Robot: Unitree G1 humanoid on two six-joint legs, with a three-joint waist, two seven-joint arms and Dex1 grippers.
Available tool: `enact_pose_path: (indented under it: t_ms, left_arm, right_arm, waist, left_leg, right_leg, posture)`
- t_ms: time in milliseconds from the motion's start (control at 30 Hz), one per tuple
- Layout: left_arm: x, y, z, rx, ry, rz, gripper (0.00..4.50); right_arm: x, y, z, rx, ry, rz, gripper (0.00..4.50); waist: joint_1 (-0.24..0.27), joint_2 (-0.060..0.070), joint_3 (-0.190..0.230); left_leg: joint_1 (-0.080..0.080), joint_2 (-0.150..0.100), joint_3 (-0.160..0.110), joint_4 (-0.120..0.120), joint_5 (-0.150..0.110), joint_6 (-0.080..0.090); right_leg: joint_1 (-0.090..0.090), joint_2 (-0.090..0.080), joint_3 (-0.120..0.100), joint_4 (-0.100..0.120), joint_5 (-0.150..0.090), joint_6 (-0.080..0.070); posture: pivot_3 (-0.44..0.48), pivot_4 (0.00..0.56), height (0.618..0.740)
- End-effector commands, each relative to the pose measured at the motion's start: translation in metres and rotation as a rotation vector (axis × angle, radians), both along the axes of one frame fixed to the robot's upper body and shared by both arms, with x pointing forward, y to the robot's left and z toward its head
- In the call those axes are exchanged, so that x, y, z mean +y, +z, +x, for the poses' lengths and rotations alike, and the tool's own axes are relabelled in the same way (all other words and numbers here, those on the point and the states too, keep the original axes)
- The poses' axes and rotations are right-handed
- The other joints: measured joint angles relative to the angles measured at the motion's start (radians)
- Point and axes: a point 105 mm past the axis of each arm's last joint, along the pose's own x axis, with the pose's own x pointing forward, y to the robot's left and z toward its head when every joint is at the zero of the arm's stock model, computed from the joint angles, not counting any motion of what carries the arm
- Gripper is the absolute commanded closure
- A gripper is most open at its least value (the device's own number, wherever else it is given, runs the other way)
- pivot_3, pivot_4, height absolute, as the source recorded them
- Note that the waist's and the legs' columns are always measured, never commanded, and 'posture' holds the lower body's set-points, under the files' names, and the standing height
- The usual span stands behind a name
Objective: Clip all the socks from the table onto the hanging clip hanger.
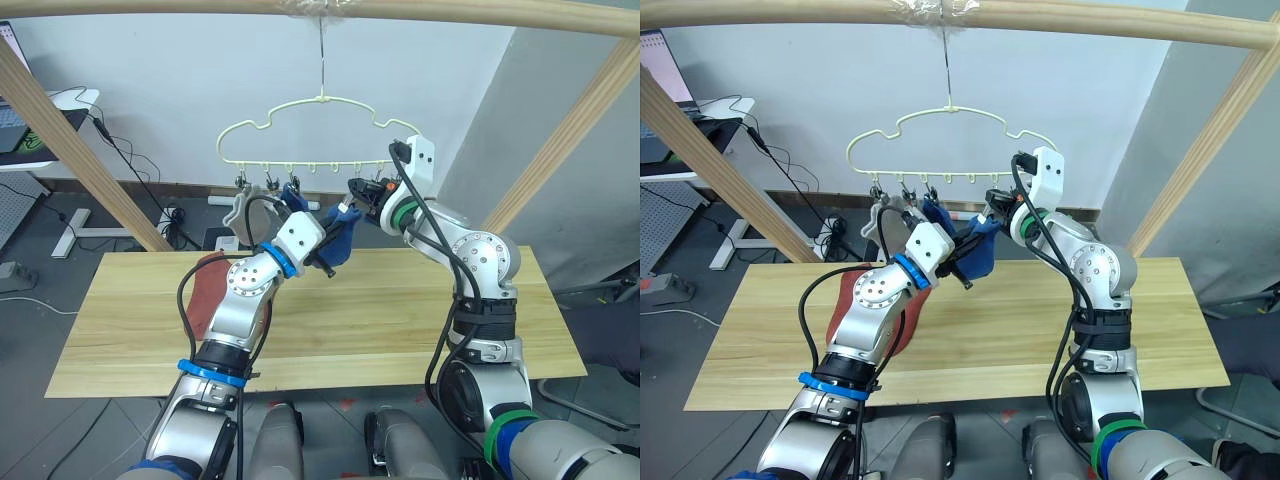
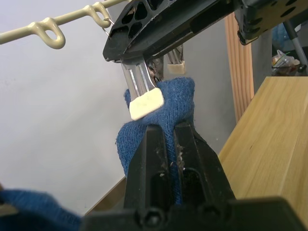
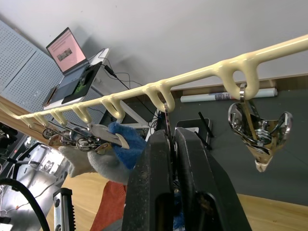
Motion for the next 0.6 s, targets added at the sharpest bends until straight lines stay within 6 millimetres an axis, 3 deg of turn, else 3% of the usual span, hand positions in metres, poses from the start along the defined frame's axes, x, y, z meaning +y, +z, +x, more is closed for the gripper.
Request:
enact_pose_path:
  t_ms: [33,333,367,467,600]
  left_arm:
    - [-0.005,0.026,-0.002,-0.089,-0.013,-0.03,4.5]
    - [-0.009,0.024,-0.003,-0.054,-0.035,-0.055,4.5]
    - [-0.009,0.022,-0.003,-0.031,-0.043,-0.065,4.5]
    - [-0.009,0.016,-0.003,0.041,-0.062,-0.091,3.79]
    - [-0.006,0.01,-0.003,0.1,-0.075,-0.092,2.55]
  right_arm:
    - [-0.001,-0.019,-0.001,0.05,-0.004,-0.044,3.61]
    - [-0.009,-0.01,-0.001,0.024,-0.005,0.002,0.24]
    - [-0.013,-0.007,-0.003,0.016,-0.001,0.014,0.08]
    - [-0.025,0.002,-0.017,-0.018,0.05,0.013,0.0]
    - [-0.039,0.015,-0.034,-0.052,0.103,0.017,0.0]
  waist:
    - [0.0,0.0,0.0]
    - [-0.002,0.0,0.0]
    - [-0.002,0.0,0.0]
    - [-0.001,0.0,0.0]
    - [-0.005,0.0,0.0]
  left_leg:
    - [0.0,0.0,0.0,0.0,0.0,0.0]
    - [-0.004,0.0,0.0,0.0,0.0,0.0]
    - [-0.004,0.0,0.0,0.0,0.0,0.0]
    - [-0.005,0.0,0.0,0.0,0.0,0.0]
    - [-0.007,0.0,0.0,0.0,0.0,0.0]
  right_leg:
    - [0.0,0.0,0.0,0.0,0.0,0.0]
    - [-0.004,0.001,0.0,0.0,0.0,0.0]
    - [-0.004,0.001,0.0,0.0,0.0,0.0]
    - [-0.005,0.001,0.0,0.0,0.0,0.0]
    - [-0.006,0.001,0.0,0.0,0.0,0.0]
  posture:
    - [0.027,0.202,0.74]
    - [0.018,0.205,0.74]
    - [0.018,0.205,0.74]
    - [0.01,0.21,0.74]
    - [-0.004,0.216,0.74]
